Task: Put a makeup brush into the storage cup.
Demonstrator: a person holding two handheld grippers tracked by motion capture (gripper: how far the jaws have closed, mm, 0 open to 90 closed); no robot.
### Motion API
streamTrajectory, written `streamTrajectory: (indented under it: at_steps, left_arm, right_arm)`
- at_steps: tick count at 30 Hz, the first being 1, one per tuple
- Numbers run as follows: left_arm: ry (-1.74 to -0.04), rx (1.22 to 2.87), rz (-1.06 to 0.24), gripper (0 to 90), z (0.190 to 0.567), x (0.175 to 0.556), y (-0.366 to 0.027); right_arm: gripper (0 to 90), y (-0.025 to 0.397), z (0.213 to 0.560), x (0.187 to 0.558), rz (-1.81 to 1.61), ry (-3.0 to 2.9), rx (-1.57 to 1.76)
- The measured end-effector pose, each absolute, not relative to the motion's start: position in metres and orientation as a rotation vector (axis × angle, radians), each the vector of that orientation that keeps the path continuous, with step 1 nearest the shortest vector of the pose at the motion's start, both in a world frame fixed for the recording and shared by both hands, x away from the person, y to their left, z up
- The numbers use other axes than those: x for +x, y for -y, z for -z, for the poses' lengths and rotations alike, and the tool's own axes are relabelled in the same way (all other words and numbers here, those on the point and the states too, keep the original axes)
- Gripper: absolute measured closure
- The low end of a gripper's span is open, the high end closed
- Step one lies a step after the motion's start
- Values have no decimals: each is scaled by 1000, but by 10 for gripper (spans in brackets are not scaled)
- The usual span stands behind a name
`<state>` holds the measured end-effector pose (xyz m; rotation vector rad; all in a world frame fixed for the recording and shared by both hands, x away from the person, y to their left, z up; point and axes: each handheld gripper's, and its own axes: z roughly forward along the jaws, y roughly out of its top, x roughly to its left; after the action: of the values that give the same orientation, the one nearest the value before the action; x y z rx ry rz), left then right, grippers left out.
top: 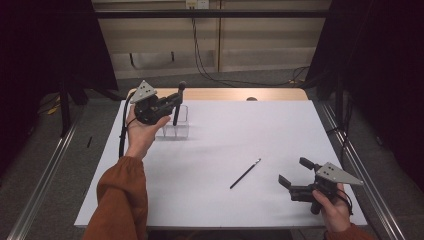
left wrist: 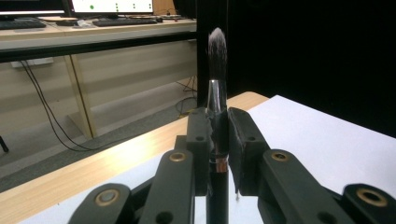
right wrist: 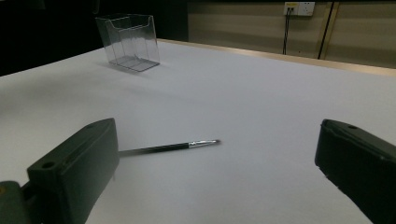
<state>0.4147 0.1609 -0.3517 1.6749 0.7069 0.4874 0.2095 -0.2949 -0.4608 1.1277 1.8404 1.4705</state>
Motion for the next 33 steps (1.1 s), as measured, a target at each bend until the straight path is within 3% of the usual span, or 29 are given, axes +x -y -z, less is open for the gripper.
streamTrajectory:
  at_steps: [11, 33]
  left_arm:
    - [-692, 1679, -527, 798, 347, 422, -155]
    - [-750, 1672, -533, 797, 374, 447, -145]
  right_arm:
    - [0, 295, 461, 210, -1467, -1843, 1124]
    - [0, 296, 461, 209, -1471, -1843, 1126]
